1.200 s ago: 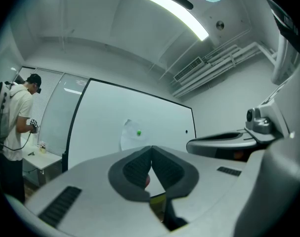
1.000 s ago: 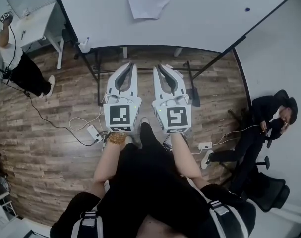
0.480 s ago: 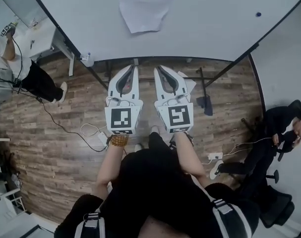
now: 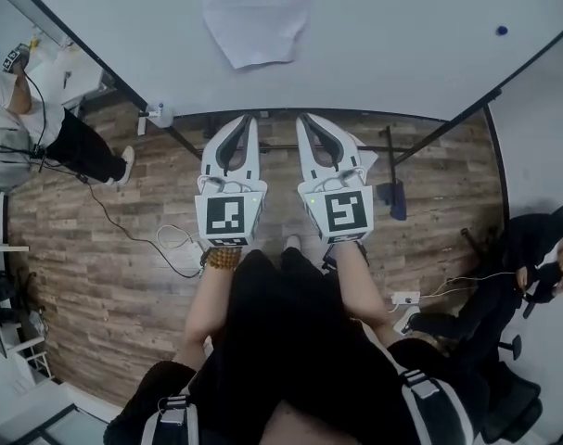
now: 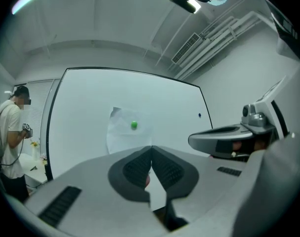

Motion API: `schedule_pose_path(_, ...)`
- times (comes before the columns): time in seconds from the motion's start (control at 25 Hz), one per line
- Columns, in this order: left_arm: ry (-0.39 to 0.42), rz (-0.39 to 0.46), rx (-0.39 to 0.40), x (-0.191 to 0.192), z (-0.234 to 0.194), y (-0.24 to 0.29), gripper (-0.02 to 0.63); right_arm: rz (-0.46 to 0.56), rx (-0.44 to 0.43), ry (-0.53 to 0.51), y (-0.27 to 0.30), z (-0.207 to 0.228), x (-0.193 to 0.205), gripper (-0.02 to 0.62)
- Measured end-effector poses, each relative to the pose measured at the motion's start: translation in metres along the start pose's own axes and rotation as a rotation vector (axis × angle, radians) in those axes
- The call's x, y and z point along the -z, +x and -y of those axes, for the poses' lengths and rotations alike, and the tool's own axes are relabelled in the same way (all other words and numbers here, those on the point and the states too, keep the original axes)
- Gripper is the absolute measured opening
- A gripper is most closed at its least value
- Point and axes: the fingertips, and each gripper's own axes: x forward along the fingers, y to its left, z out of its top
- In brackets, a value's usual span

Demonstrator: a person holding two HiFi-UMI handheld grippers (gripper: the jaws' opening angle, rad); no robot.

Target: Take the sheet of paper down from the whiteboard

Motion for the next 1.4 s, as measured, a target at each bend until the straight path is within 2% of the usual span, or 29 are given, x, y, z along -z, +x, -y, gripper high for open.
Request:
schedule_pose_path(0.44, -0.061, 0.026, -0.021, 0.000, -0.011, 0.035, 0.012, 0.009, -0.002, -0.041, 0.021, 0.032, -0.001, 0.002)
schedule_pose_path(0.8, -0.069, 0.036, -0.003, 0.005, -0.031, 0.070, 0.012, 0.029, 0.019, -0.084, 0.052, 0.048, -0.008, 0.002)
schedule_pose_path(1.16, -0.091, 0.067, -0.011, 0.003, -0.080, 0.097, 0.012, 0.064, -0.028, -0.159, 0.112, 0.035, -0.017, 0.002)
schedule_pose_path(1.4, -0.128, 0.079, 0.046, 0.009, -0.101, 0.114, 0.012, 0.069, -0.012, -0.199, 0.141, 0.030, -0.019, 0.002)
